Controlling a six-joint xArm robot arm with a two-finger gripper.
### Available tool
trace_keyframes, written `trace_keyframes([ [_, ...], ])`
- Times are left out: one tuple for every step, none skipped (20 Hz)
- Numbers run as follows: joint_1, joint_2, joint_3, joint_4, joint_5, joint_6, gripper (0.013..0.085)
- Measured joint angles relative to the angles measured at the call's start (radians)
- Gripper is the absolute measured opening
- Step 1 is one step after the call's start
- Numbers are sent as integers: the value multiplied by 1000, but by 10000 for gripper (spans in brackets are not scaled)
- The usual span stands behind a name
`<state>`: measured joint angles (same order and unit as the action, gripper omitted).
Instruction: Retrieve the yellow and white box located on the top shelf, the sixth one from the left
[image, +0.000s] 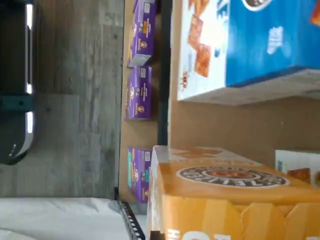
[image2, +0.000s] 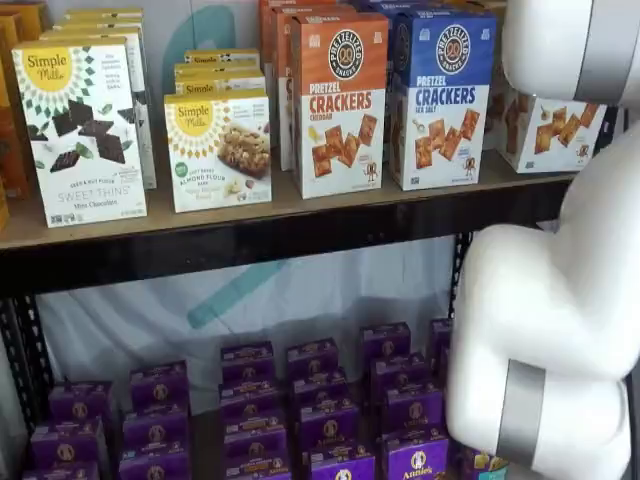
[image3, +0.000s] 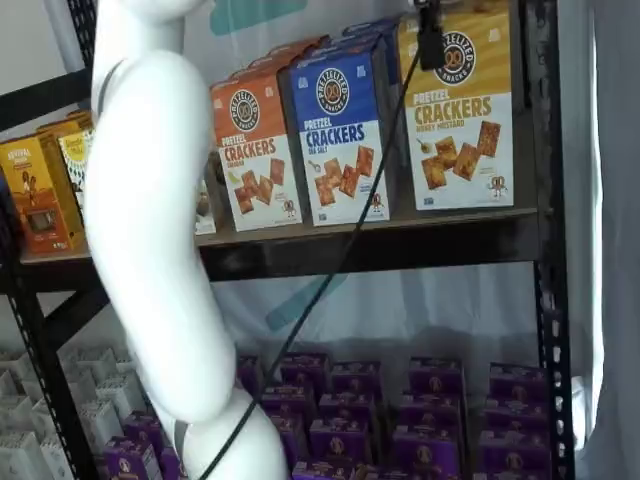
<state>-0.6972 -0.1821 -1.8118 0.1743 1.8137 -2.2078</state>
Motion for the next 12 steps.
trace_keyframes([
  [-9,-13,7,3,11,-6,610],
  [-18,-30,18,4,20,-13,610],
  [-27,-50,32,5,30,-21,610],
  [-36,-73,50,5,40,-29,610],
  [-42,-98,68,2,50,-35,610],
  [-47,-121,88,0,57,-41,610],
  [-50,-141,104,-3,64,-44,610],
  [-50,-158,118,-7,70,-45,610],
  [-49,-182,140,-11,77,-45,610],
  [-45,-203,160,-16,80,-43,610],
  [-39,-223,180,-23,83,-40,610],
  [-32,-243,200,-29,84,-36,610],
])
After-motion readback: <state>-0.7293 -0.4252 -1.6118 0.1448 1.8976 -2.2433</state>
